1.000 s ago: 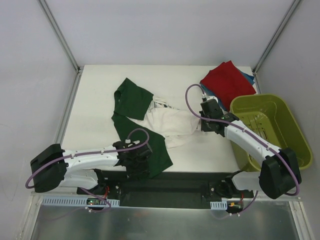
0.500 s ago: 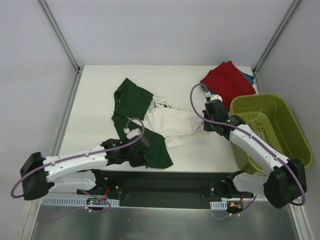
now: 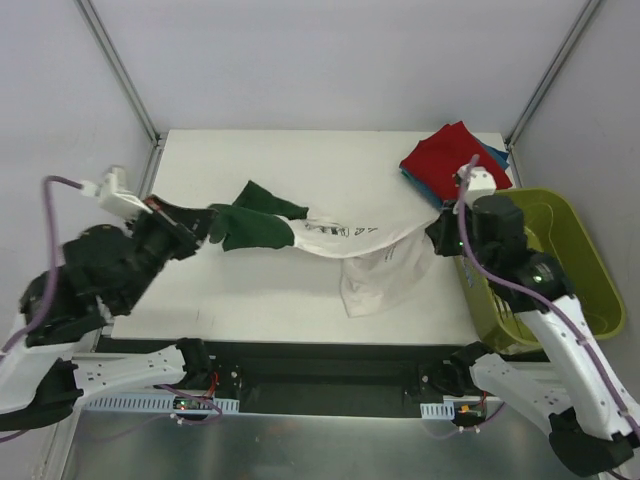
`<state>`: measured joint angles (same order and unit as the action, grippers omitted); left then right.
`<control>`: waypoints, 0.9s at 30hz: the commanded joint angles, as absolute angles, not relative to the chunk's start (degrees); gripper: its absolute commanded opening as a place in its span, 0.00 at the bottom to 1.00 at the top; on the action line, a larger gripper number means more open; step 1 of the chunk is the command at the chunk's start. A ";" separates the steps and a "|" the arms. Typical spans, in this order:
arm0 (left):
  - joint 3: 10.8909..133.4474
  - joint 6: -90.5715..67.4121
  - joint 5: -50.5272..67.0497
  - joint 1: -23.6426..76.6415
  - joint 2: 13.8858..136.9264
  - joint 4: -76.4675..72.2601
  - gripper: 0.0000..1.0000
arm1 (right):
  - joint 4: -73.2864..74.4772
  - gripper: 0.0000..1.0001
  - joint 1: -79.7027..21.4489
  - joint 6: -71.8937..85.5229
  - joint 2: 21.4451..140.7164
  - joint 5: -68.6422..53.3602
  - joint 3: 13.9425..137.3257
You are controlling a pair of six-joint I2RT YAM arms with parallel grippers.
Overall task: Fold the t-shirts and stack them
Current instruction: Flatten out the tshirt
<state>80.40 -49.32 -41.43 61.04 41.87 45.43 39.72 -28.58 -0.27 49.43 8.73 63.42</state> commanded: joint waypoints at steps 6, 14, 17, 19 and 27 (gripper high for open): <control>117.36 -25.32 -26.92 60.64 46.21 40.43 0.00 | 47.89 0.03 -28.39 -6.50 42.81 -10.61 91.98; 135.70 -22.85 -12.75 60.73 55.01 40.43 0.00 | 48.52 0.03 -28.30 -3.69 42.80 -24.78 108.27; 136.32 -20.31 -15.02 60.64 56.77 39.91 0.00 | 47.81 0.03 -28.39 -3.25 42.89 -22.60 108.55; 135.79 -16.71 -20.09 60.64 57.65 38.77 0.00 | 47.99 0.04 -28.30 -3.77 44.02 -18.47 107.67; 105.66 42.16 -62.57 55.59 68.88 -26.56 0.00 | 48.08 0.04 -28.21 -6.68 59.11 15.23 101.96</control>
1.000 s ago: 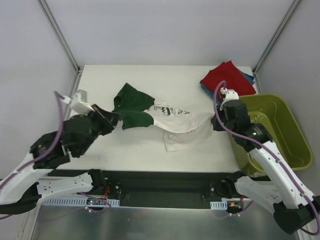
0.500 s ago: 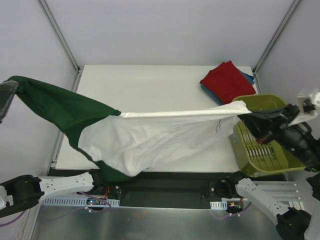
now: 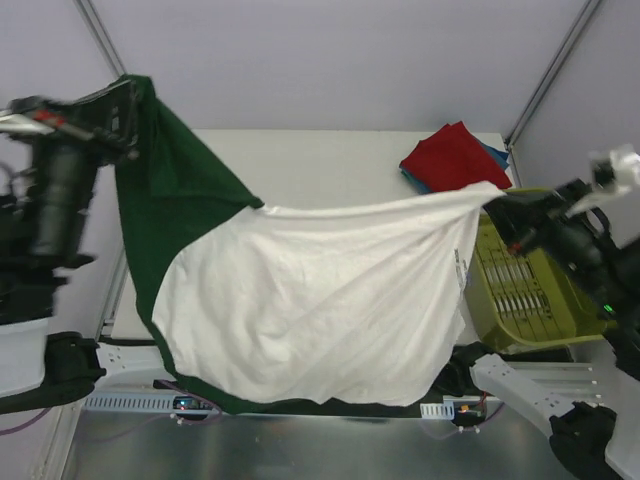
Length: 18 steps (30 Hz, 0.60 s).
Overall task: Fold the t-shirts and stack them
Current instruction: Flatten out the tshirt
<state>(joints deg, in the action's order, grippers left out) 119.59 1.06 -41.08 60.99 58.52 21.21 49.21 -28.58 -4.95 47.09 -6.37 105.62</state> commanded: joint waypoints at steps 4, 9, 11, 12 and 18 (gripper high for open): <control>115.39 10.50 -55.66 33.00 84.08 9.62 0.00 | 46.06 0.07 -22.35 -5.72 71.25 13.47 97.83; 116.26 7.39 -46.43 21.29 106.40 10.28 0.16 | 38.68 0.12 -17.49 -4.83 95.89 0.56 99.28; 124.39 8.87 -45.27 17.50 119.75 10.37 0.34 | 39.02 0.28 -16.18 -4.31 105.07 -2.02 104.82; 127.85 11.84 -45.87 16.71 124.15 10.72 0.49 | 39.98 0.59 -15.82 -4.05 114.25 -2.20 109.29; 135.73 19.88 -54.49 17.67 137.91 10.63 0.99 | 47.92 0.97 -15.64 -3.78 124.93 -0.44 124.92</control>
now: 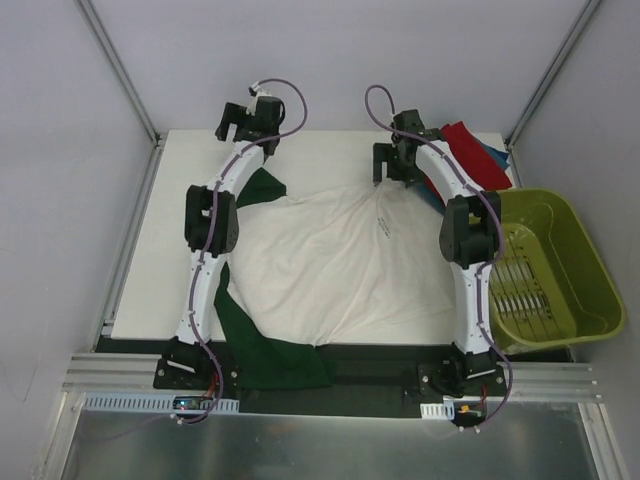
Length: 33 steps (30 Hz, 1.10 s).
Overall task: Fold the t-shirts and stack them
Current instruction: Flatten out the tshirt
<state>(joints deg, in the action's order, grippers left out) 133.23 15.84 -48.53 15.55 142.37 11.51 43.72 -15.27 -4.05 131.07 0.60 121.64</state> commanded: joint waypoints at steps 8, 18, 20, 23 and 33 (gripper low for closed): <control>97.53 -10.67 -28.44 17.58 105.41 16.34 0.99 | 36.31 0.97 -19.42 -2.46 101.62 -2.02 93.72; 56.63 -33.82 -10.47 17.58 73.94 19.51 0.99 | 30.59 0.97 -29.88 4.20 83.50 -0.35 66.29; 48.22 -36.63 -6.96 17.58 68.40 19.78 0.99 | 29.01 0.97 -32.07 5.44 81.92 -0.35 61.63; 39.22 -40.32 -2.82 17.58 63.20 19.95 0.99 | 27.69 0.97 -34.97 7.55 81.74 2.54 57.31; 36.29 -41.49 -4.30 17.40 71.35 19.69 0.99 | 26.98 0.97 -37.71 12.22 91.92 4.83 55.36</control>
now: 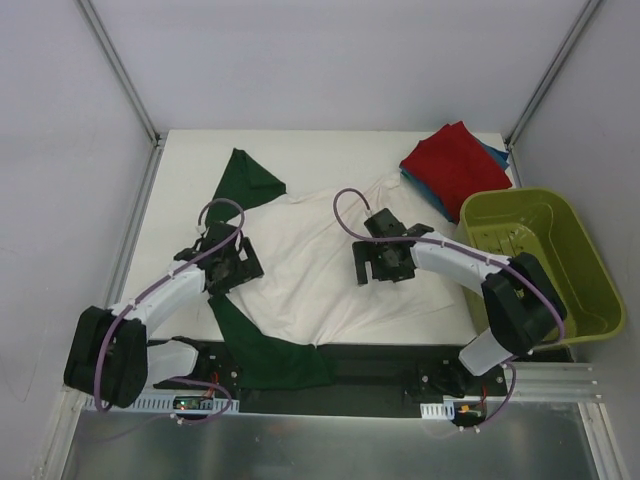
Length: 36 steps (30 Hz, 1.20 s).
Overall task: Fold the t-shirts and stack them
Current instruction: Flatten out the tshirt
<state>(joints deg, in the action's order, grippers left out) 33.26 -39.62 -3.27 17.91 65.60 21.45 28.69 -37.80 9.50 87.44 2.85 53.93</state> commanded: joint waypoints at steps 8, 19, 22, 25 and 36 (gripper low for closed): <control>57.01 -37.10 -3.35 11.52 100.70 20.56 1.00 | 31.55 0.97 -34.20 8.62 107.11 4.76 69.59; 104.57 -30.24 3.60 5.80 122.79 33.31 0.99 | 34.64 0.97 -27.33 0.45 113.76 -6.15 95.28; 99.44 -30.58 4.57 6.06 114.72 33.40 0.99 | 31.05 0.97 -29.09 0.44 106.99 -5.80 88.44; 86.47 -32.16 2.56 7.20 101.73 33.31 1.00 | 25.78 0.97 -31.90 2.10 92.26 -3.97 76.85; 26.33 -51.85 6.14 14.33 41.21 32.96 0.96 | 15.38 0.97 -39.72 19.59 56.27 8.70 40.27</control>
